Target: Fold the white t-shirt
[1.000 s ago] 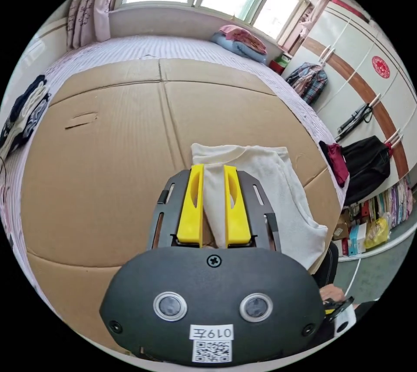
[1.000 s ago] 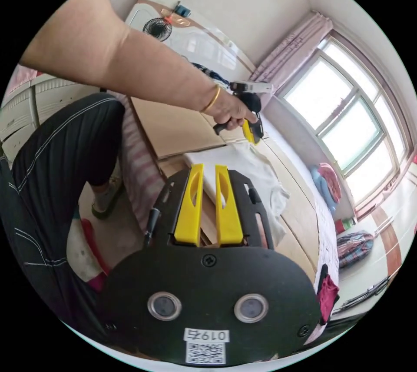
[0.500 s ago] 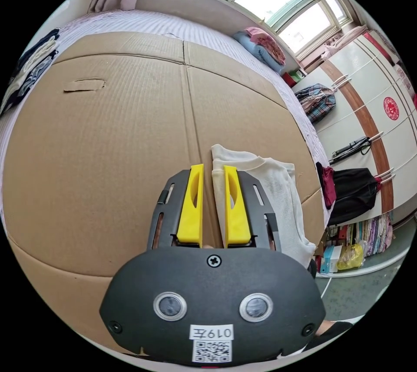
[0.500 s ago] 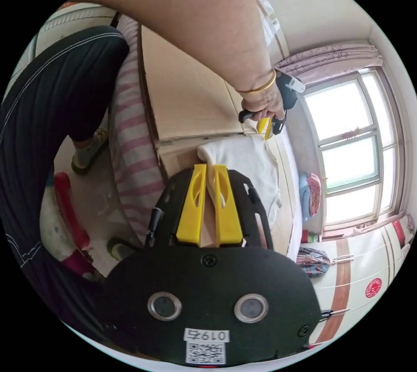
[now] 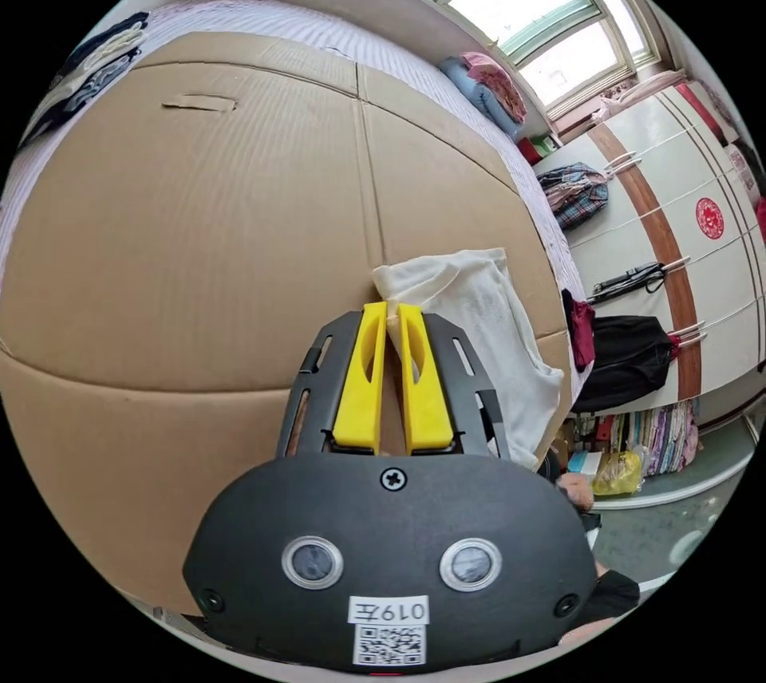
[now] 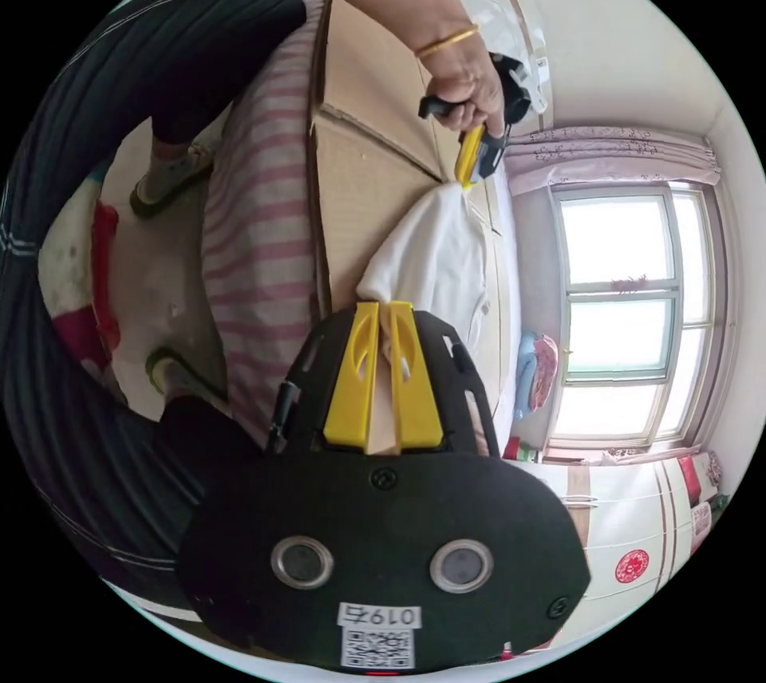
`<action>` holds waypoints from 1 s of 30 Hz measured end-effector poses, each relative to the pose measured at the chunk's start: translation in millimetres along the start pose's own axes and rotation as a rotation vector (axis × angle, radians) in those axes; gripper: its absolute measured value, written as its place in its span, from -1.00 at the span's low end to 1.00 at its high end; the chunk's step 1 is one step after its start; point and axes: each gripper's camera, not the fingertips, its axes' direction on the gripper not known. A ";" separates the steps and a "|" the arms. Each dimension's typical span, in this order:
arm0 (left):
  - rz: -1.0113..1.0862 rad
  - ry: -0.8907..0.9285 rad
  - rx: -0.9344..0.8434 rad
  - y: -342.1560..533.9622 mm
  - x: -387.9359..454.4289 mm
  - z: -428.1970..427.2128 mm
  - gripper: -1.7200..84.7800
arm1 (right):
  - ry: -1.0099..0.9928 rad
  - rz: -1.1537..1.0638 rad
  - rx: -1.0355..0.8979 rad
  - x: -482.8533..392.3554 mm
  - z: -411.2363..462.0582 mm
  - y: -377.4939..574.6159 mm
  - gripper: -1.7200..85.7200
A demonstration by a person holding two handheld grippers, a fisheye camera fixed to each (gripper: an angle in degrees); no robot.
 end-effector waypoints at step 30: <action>0.475 0.074 0.025 28.2 96.2 -10.1 -0.73 | -0.671 1.265 0.291 427.9 -104.5 330.9 -0.94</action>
